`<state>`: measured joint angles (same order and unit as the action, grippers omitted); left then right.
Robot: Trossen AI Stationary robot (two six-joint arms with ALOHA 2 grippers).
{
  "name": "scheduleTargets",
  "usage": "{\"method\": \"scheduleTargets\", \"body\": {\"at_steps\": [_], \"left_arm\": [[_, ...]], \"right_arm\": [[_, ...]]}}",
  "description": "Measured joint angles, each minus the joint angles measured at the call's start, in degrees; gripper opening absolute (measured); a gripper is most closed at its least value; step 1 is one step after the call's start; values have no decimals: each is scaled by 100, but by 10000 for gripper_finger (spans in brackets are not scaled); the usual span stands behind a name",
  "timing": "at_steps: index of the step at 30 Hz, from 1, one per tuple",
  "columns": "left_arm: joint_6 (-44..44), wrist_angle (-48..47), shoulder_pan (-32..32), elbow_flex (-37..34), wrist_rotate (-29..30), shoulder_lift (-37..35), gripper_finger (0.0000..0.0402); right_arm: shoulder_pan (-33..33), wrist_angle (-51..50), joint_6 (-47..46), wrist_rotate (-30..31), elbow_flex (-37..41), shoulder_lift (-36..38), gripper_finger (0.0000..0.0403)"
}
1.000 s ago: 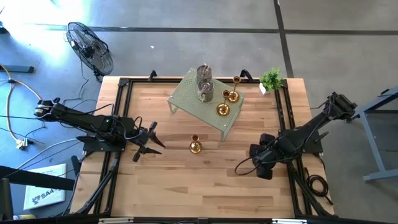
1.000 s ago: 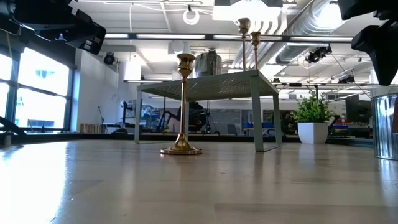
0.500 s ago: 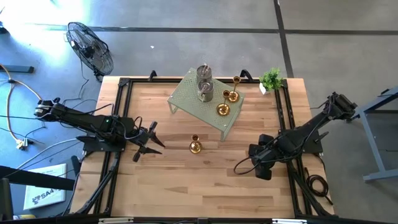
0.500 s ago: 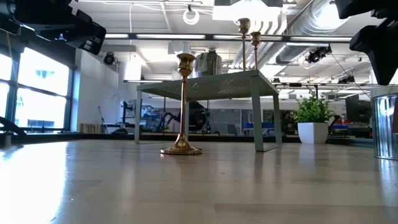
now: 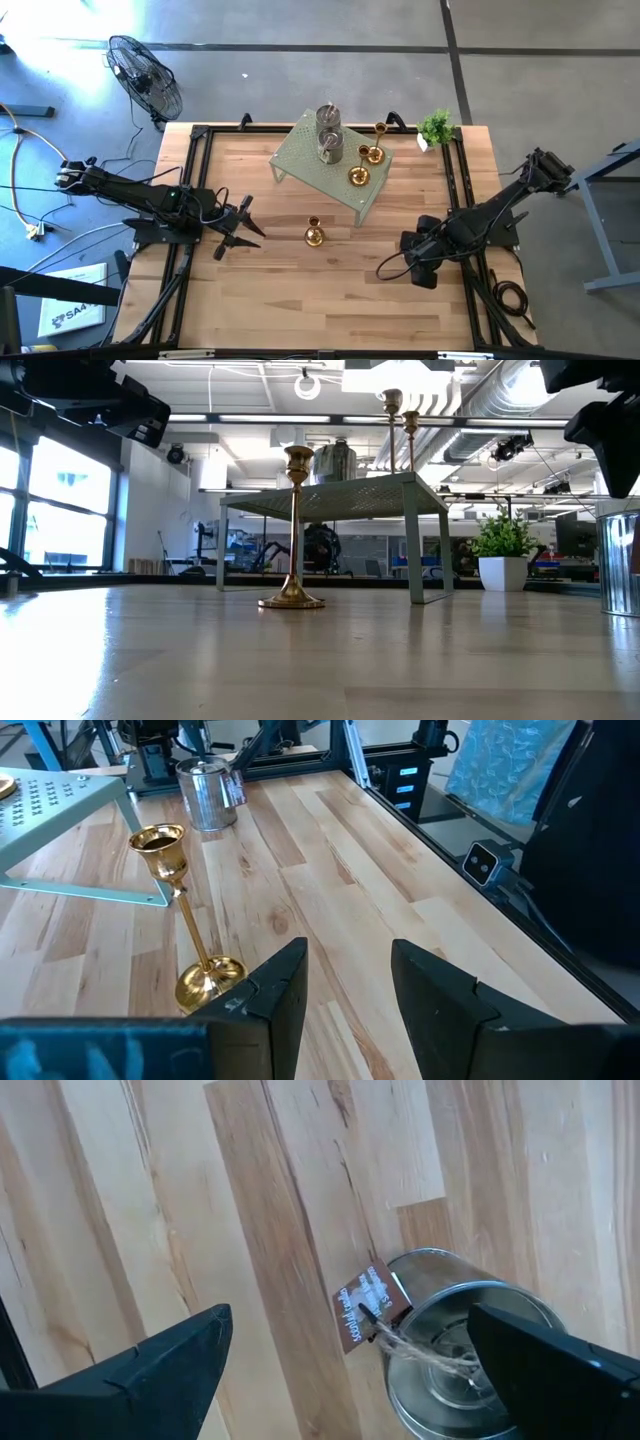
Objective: Pick & Place candle stick holders
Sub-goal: Put the brown scented candle on the shelf
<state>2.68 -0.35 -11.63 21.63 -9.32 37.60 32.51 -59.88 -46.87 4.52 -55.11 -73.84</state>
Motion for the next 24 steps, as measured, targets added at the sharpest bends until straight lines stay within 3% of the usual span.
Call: {"method": "scheduleTargets", "body": {"at_steps": [24], "left_arm": [[-1, 0, 1, 0, -15, 0, 143]], "right_arm": [[-28, -1022, 94, 256, 0, -2, 400]]}}
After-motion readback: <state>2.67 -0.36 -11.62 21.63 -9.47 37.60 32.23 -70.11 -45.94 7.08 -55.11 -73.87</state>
